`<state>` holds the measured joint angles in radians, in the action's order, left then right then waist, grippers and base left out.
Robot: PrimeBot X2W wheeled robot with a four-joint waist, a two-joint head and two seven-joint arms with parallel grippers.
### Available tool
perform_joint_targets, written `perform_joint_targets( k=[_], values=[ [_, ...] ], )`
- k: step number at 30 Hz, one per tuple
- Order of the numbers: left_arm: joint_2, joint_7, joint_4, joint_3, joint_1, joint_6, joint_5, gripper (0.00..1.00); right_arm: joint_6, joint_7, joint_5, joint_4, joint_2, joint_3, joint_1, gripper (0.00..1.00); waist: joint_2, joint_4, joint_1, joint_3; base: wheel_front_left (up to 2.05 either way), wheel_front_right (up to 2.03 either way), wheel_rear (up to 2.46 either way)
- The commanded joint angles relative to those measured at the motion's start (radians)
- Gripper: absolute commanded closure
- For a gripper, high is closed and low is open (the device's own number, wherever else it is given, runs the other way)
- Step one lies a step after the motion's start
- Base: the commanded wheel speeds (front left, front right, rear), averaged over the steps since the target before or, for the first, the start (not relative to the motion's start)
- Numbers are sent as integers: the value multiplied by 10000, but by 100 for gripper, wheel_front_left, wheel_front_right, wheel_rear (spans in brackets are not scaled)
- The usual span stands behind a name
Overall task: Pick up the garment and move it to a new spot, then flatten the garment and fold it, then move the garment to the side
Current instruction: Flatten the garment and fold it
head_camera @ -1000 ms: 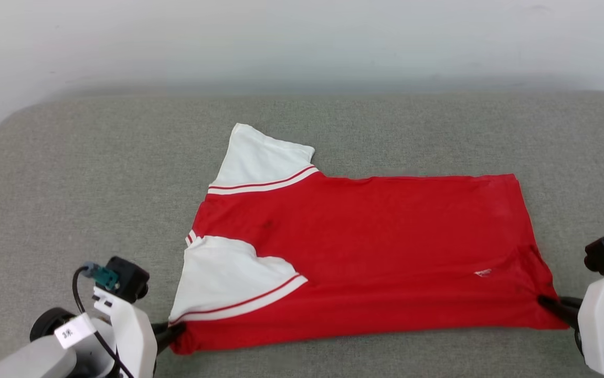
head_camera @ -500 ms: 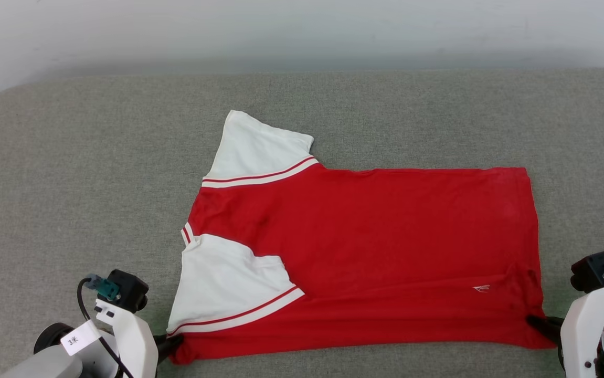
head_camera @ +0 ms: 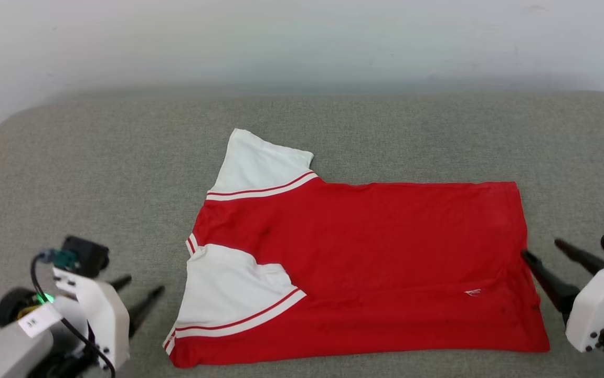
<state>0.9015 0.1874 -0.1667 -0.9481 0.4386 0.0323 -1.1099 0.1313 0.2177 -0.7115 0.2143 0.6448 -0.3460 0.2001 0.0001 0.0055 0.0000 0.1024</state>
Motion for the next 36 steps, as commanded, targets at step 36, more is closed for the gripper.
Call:
perform_joint_targets(
  k=[36],
  values=[
    [-1734, 4974, -3501, 612, 8219, -1104, 495, 0, -10, -2268, 3889, -3883, -3867, 2548, 84, 0, -1, -1820, 0, 3919, 0, 0, 0]
  ],
)
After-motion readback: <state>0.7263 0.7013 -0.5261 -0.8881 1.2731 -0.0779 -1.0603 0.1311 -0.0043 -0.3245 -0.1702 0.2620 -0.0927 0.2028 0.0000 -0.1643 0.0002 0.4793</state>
